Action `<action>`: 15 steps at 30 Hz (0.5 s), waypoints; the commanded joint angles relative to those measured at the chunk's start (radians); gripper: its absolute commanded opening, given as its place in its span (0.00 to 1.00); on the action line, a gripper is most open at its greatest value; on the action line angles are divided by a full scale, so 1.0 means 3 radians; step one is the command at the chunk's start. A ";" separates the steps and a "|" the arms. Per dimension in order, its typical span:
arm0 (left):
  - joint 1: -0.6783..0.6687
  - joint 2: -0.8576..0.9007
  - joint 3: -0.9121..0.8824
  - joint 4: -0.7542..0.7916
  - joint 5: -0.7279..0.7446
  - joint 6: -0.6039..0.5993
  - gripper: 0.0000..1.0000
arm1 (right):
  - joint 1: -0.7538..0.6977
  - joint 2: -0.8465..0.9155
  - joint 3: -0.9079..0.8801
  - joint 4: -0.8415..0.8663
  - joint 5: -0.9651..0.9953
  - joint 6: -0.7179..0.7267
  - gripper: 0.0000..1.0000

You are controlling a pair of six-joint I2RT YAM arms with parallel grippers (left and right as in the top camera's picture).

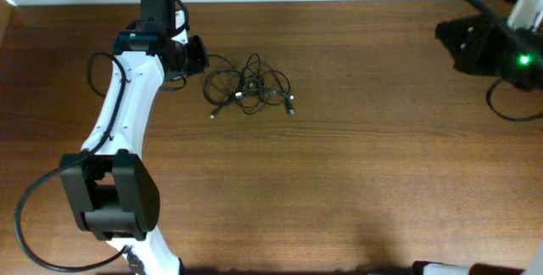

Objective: Untangle cables

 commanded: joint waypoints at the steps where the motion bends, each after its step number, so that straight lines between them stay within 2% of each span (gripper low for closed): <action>1: -0.0031 -0.0011 -0.0015 0.0078 0.0584 0.0610 0.19 | 0.0120 0.0300 -0.0008 -0.0125 -0.0102 -0.0122 0.05; 2: -0.0071 -0.0011 -0.0015 0.0064 0.0601 0.0828 0.42 | 0.0167 0.0413 -0.0011 -0.0141 -0.0098 -0.0179 0.11; 3: -0.0158 0.0000 -0.0019 0.0023 0.0600 0.1045 0.54 | 0.0184 0.0525 -0.0011 -0.0148 -0.0086 -0.0178 0.21; 4: -0.0289 0.0052 -0.0034 0.0010 0.0596 0.1109 0.55 | 0.0184 0.0665 -0.0011 -0.0164 -0.0085 -0.0178 0.27; 6: -0.0425 0.0226 -0.0037 -0.0011 0.0532 0.1106 0.52 | 0.0186 0.0774 -0.0011 -0.0231 -0.0076 -0.0243 0.28; 8: -0.0500 0.0481 -0.0037 -0.0253 0.0510 0.1108 0.46 | 0.0184 0.0793 -0.0011 -0.0361 0.0075 -0.0340 0.38; 11: -0.0511 0.0657 -0.0041 -0.0403 0.0511 0.1092 0.43 | 0.0187 0.0795 -0.0011 -0.0371 0.0112 -0.0341 0.43; 13: -0.0556 0.0804 -0.0071 -0.0413 0.0509 0.0933 0.36 | 0.0187 0.0795 -0.0011 -0.0374 0.0113 -0.0341 0.45; 14: -0.0594 0.0902 -0.0072 -0.0411 0.0464 0.0899 0.34 | 0.0187 0.0795 -0.0011 -0.0373 0.0114 -0.0341 0.45; 15: -0.0631 0.0946 -0.0072 -0.0397 0.0200 0.0711 0.34 | 0.0187 0.0795 -0.0011 -0.0373 0.0114 -0.0341 0.46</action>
